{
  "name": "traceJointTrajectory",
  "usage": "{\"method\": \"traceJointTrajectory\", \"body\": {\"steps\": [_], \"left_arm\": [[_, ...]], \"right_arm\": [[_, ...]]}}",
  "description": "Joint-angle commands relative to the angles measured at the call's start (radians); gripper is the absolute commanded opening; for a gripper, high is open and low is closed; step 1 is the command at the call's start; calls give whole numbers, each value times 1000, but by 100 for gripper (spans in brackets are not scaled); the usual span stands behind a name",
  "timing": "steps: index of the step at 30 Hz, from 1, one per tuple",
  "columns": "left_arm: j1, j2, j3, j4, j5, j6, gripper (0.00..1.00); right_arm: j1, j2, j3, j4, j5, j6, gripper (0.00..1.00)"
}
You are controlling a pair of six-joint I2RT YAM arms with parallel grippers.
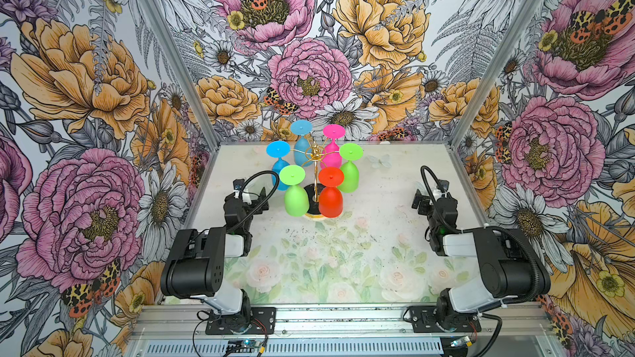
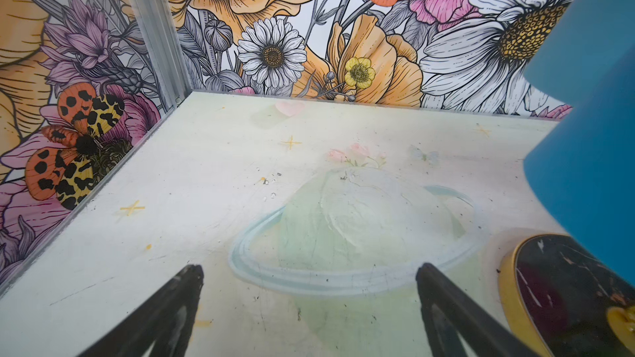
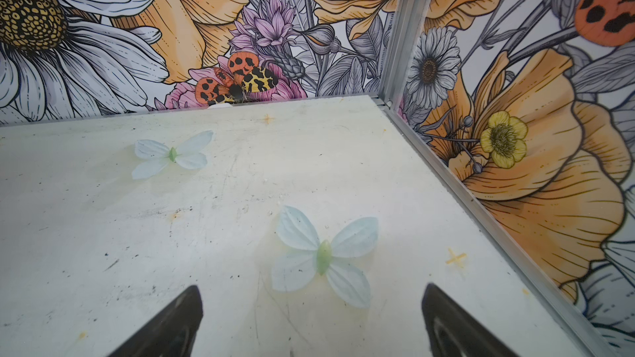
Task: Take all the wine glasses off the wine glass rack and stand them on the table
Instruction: 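Raise both arms and move the right gripper toward the red glass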
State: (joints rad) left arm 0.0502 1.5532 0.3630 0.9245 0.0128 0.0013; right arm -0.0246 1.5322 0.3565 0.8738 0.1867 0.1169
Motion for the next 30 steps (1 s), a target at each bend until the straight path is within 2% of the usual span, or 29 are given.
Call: {"method": "traceJointTrajectory", "body": {"steps": [1,4,8,13,16,23,26,30], "left_arm": [[5,1,12,25,21,-9,99],[5,-2,8,31,13,-12,99],[8,-56,9,-20,-19,-25,99],[7,-190,42,-209,-64,-52,99],[7,-280,63,-338,-121,-93,99],[-8,-522,90,-588,-175,-168,99],[-21,-616,134,-715,-203,-188,99],[-25,-672,271,-951,-195,-195,99]], "right_arm": [[7,2,16,34,-7,-7,100],[10,-6,18,25,9,-5,99],[14,-90,81,-165,41,2,99],[20,-184,143,-365,70,23,97],[25,-246,192,-516,47,65,95],[48,-344,391,-919,-72,145,91],[55,-376,457,-1028,-184,207,89],[74,-387,544,-1141,-349,300,84]]}}
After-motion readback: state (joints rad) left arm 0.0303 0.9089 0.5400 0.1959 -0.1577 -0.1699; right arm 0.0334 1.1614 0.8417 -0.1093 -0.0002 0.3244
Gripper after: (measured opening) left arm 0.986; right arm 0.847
